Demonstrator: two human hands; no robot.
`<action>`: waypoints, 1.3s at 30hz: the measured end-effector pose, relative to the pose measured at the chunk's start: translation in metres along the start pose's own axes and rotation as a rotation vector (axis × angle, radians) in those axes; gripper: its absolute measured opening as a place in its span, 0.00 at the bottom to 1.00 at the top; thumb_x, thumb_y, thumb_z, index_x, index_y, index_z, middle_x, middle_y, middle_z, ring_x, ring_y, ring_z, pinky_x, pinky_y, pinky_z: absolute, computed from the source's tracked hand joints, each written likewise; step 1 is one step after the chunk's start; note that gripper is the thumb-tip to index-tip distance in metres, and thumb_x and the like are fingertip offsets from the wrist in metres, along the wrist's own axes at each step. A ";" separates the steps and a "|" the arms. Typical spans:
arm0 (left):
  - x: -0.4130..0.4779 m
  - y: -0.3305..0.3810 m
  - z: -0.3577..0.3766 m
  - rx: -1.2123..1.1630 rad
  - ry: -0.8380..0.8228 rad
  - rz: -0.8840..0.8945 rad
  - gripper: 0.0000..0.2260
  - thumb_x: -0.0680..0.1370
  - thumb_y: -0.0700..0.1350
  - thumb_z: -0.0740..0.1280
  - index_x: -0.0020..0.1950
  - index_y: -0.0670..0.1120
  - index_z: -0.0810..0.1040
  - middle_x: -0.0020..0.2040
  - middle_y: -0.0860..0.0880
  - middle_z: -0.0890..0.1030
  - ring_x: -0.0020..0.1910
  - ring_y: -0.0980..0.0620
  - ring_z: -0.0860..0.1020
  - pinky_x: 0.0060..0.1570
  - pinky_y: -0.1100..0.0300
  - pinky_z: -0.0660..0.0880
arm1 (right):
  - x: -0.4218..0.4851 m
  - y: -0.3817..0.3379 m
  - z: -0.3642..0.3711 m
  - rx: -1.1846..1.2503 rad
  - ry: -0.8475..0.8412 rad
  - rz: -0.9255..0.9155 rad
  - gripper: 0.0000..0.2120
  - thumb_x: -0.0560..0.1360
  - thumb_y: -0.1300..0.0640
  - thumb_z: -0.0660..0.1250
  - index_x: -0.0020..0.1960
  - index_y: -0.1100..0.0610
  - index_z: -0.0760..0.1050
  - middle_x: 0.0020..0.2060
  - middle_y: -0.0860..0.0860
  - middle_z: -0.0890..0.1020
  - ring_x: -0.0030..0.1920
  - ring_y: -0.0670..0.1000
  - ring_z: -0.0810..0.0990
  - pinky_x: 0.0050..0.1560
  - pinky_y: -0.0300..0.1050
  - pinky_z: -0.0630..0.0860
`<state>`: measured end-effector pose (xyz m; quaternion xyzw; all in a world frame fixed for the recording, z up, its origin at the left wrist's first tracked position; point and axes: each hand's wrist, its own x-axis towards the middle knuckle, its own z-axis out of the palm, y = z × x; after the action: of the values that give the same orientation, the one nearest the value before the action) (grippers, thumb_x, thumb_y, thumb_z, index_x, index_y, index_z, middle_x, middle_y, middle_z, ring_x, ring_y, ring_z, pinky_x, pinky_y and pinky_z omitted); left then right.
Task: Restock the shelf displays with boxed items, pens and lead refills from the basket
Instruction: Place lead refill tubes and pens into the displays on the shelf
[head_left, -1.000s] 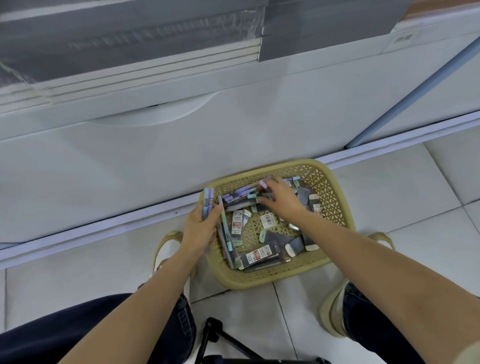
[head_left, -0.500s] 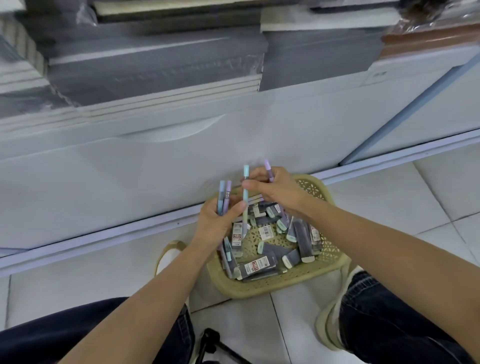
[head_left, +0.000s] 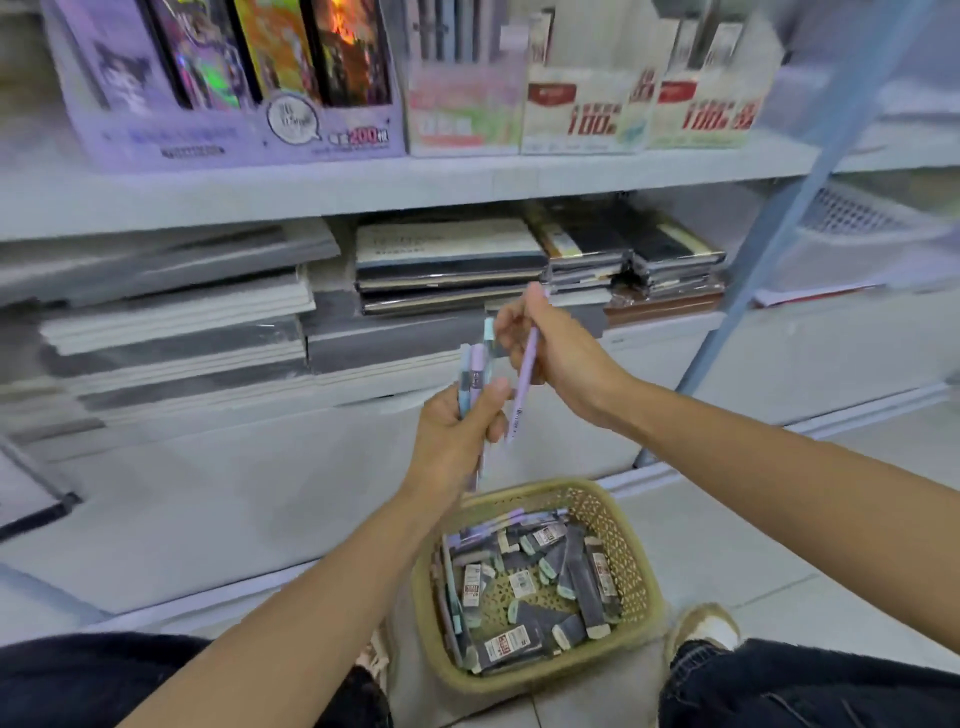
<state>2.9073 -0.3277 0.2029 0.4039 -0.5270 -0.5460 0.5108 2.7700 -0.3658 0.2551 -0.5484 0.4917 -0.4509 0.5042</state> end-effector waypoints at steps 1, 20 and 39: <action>-0.003 0.011 0.001 0.004 -0.025 0.002 0.18 0.78 0.47 0.67 0.28 0.49 0.72 0.22 0.54 0.71 0.21 0.58 0.66 0.22 0.68 0.64 | -0.004 -0.011 0.001 -0.039 0.020 -0.019 0.24 0.83 0.43 0.46 0.42 0.53 0.73 0.33 0.47 0.73 0.28 0.42 0.70 0.31 0.35 0.68; 0.046 0.215 -0.020 0.168 -0.038 0.298 0.14 0.80 0.40 0.61 0.54 0.29 0.76 0.32 0.59 0.80 0.23 0.55 0.60 0.20 0.65 0.60 | -0.001 -0.232 -0.051 -0.064 0.178 -0.692 0.02 0.76 0.60 0.69 0.48 0.57 0.81 0.40 0.53 0.85 0.41 0.51 0.84 0.42 0.39 0.80; 0.121 0.235 -0.056 0.436 -0.019 0.514 0.10 0.82 0.45 0.60 0.54 0.51 0.81 0.47 0.51 0.85 0.36 0.53 0.76 0.36 0.57 0.73 | 0.119 -0.242 -0.034 -0.464 0.135 -0.608 0.06 0.75 0.61 0.70 0.50 0.64 0.79 0.40 0.58 0.84 0.40 0.53 0.85 0.43 0.43 0.83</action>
<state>2.9752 -0.4380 0.4399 0.3526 -0.7208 -0.2777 0.5283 2.7699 -0.4861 0.4992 -0.7376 0.4279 -0.4916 0.1765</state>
